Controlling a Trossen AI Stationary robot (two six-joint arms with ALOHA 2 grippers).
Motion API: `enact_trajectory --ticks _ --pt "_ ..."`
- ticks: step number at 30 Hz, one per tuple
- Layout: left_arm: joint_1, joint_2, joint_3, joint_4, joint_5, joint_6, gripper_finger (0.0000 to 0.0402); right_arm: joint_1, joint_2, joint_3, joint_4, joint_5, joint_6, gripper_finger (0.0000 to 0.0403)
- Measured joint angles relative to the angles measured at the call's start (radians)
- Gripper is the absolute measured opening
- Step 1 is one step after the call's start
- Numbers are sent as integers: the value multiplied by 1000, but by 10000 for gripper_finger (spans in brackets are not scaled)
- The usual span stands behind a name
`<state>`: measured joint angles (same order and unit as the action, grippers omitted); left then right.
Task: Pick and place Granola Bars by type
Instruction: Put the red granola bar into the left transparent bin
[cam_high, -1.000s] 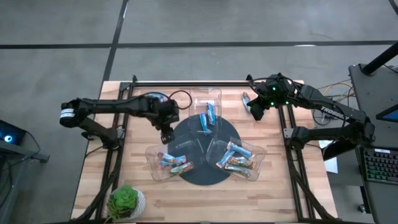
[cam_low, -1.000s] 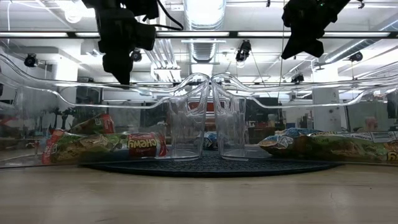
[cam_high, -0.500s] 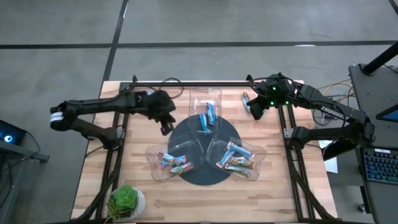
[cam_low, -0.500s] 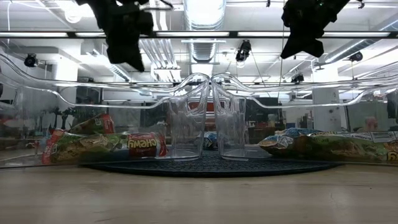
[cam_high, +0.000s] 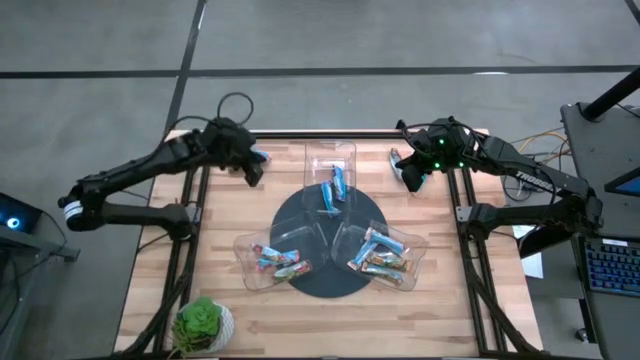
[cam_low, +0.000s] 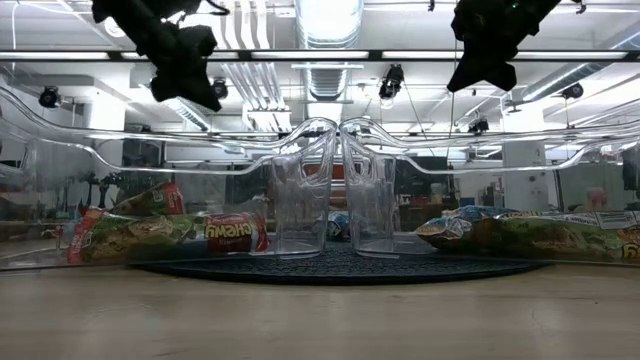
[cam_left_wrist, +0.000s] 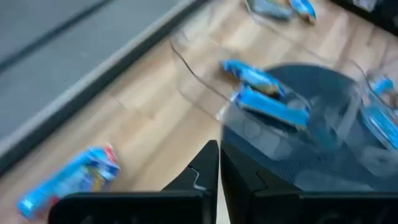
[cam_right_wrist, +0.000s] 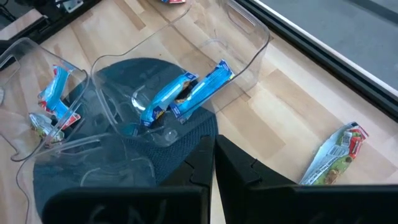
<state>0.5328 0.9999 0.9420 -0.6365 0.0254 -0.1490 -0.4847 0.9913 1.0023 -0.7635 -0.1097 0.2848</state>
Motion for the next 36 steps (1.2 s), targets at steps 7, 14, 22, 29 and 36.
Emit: enact_trajectory --ticks 7,14,22,29,36 --pt "94 88 75 1 36 72 0 0 0 0 0 0 0 8" --pt "108 112 79 0 70 64 0 -1 0 0 2 8 42 8" --pt "108 107 76 0 73 63 0 -15 50 56 8 31 88 8" --pt "108 107 76 0 74 64 0 -130 193 153 -82 33 82 8" --pt "108 107 76 0 74 69 0 -246 298 187 -175 25 52 8"
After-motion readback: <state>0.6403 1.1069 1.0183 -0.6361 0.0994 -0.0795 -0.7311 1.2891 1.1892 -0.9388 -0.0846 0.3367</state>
